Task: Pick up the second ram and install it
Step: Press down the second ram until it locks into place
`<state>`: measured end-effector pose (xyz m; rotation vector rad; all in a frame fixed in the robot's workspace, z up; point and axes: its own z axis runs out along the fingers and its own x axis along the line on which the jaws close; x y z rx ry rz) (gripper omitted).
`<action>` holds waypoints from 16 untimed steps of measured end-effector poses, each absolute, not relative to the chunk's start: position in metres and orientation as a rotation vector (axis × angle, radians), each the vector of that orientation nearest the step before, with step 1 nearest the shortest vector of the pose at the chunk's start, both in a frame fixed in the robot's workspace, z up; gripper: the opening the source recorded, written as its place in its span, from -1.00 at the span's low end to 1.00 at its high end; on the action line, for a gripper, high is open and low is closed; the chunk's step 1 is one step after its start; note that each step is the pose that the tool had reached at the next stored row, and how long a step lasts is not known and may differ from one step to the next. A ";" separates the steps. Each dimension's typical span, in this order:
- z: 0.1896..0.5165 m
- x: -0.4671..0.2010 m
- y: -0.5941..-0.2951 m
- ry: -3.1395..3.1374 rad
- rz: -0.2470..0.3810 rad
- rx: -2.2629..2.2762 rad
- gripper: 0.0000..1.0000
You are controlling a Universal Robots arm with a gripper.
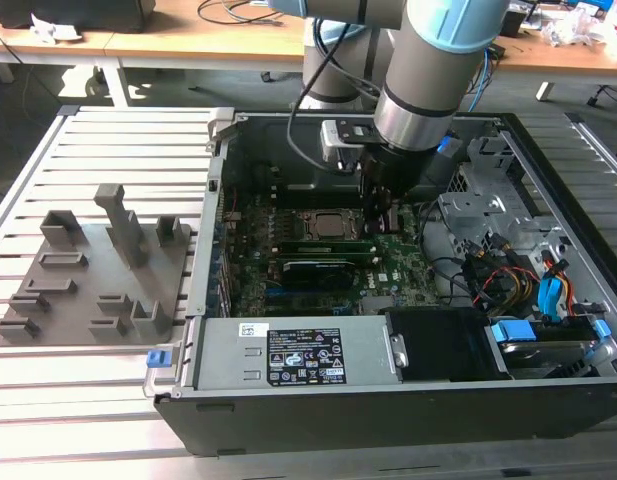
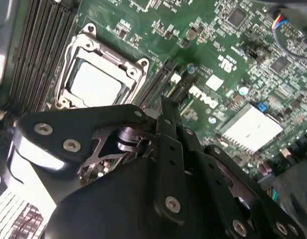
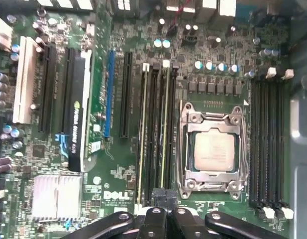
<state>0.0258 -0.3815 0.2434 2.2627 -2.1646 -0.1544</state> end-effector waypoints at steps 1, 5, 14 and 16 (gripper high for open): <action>0.240 0.027 -0.381 -2.165 -0.155 2.262 -0.79; 0.228 0.027 -0.381 -2.163 -0.152 2.260 -0.79; 0.241 0.012 -0.381 -2.170 -0.141 2.267 -0.79; 0.241 -0.005 -0.381 -2.171 -0.138 2.269 -0.79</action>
